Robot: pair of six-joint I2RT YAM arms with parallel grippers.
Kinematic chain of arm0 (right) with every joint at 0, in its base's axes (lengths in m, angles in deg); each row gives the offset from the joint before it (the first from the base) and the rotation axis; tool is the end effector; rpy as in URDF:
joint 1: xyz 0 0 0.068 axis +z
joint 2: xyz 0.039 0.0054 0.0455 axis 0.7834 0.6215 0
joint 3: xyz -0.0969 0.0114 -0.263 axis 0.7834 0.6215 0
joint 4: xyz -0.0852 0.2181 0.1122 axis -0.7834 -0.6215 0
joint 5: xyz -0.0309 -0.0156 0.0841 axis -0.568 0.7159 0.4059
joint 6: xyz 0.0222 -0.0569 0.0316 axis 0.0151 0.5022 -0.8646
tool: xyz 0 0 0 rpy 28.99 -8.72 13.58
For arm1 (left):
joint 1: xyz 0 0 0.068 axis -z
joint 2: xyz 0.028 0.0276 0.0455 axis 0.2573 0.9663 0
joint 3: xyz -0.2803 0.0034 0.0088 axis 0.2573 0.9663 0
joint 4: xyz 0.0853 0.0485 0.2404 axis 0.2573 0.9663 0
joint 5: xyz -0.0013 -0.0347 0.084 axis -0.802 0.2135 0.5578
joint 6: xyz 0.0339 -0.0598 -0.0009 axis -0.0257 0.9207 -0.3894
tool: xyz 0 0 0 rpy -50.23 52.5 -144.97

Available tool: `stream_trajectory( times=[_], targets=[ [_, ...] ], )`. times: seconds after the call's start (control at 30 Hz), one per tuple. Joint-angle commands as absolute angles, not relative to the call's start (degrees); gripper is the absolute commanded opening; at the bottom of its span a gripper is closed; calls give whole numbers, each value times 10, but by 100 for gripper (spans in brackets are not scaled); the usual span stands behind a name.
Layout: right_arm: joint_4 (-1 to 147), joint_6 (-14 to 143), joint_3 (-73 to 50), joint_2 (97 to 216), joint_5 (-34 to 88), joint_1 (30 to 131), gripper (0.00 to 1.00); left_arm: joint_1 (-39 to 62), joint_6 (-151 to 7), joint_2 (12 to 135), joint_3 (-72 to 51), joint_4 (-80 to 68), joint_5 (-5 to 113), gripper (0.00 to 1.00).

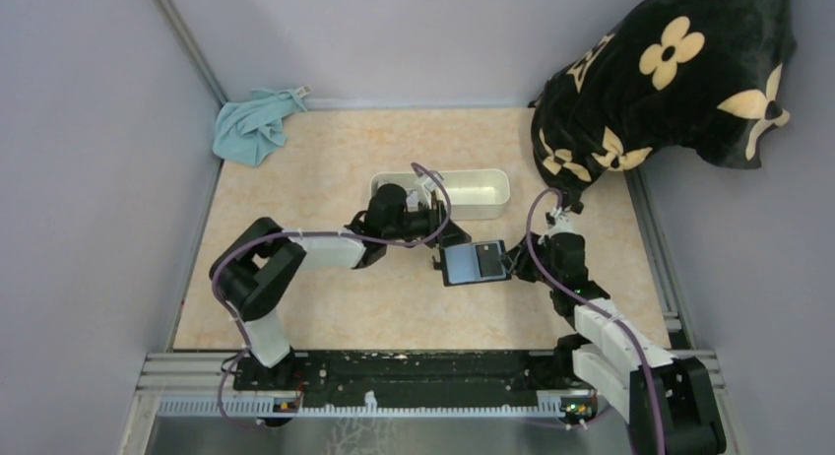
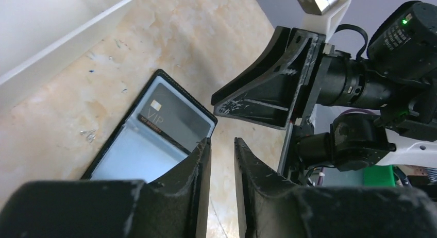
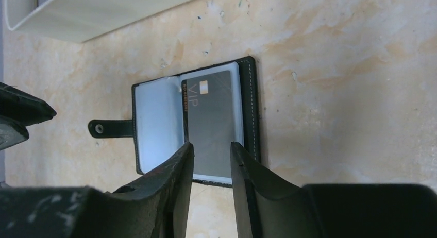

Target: Take the credit cards out of the card holder

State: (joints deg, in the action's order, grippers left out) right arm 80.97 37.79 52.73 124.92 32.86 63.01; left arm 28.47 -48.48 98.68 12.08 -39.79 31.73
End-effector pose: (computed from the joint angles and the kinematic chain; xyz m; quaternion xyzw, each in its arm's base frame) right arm 0.1760 0.0493 0.1526 0.1072 0.8577 0.2860 0.4135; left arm 0.2625 -0.2866 0.1989 0.2162 0.7510 -0.5317 0.3262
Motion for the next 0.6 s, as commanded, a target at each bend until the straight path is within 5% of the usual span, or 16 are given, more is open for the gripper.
stream_trajectory(
  times=[0.0,0.2,0.57],
  targets=[
    [862,373,510,1280,329,626,32,300,-430,1028,116,-518,321,30],
    [878,375,514,1301,322,626,0,309,-402,1084,114,-524,328,27],
    [942,366,546,1352,344,626,0,325,-406,1148,97,-411,364,24]
  ],
)
